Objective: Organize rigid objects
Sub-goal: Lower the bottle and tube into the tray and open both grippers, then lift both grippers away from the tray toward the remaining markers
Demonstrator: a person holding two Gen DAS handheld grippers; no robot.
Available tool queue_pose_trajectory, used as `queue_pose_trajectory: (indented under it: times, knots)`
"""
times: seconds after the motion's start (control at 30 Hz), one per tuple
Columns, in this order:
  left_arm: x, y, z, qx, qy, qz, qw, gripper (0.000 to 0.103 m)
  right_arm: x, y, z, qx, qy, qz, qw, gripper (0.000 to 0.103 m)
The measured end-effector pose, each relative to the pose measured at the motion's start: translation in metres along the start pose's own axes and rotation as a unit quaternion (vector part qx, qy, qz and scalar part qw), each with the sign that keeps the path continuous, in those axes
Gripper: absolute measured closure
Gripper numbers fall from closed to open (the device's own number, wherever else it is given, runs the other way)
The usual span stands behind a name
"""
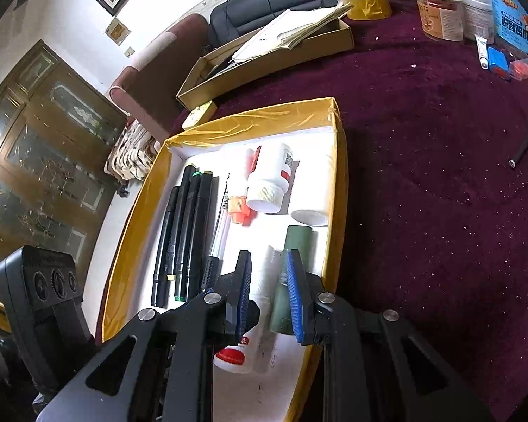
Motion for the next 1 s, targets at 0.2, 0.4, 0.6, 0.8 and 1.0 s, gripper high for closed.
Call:
queue_pose_trajectory:
  times: [0.2, 0.4, 0.6, 0.8, 1.0]
  knots:
    - [-0.01, 0.006, -0.011, 0.013, 0.007, -0.005, 0.9999, 0.038, -0.004, 0.011, -0.02, 0.011, 0.019, 0.011, 1.0, 0.078]
    - [-0.029, 0.036, -0.031, 0.03, 0.036, 0.046, 0.9979, 0.038, -0.017, 0.034, -0.038, 0.015, 0.037, 0.03, 0.999, 0.077]
    - [-0.051, 0.081, -0.041, 0.057, 0.054, 0.115, 0.9902, 0.038, -0.031, 0.067, -0.053, 0.015, 0.046, 0.058, 0.997, 0.077]
    - [-0.071, 0.124, -0.039, 0.095, 0.069, 0.192, 0.9744, 0.038, -0.043, 0.105, -0.073, 0.012, 0.06, 0.083, 0.995, 0.077]
    - [-0.085, 0.155, -0.029, 0.127, 0.072, 0.239, 0.9601, 0.038, -0.047, 0.15, -0.098, 0.007, 0.085, 0.115, 0.99, 0.076]
Point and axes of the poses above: each gripper's, at about its wrist camera, not at the fingertips, and z roughly the way its jaws point, y to its right, x to its top, the point moved 2 cm from there along z, roughly the way its jaws point, and after that the axes turned 5 degrees about -x, right-handed, at the moved point
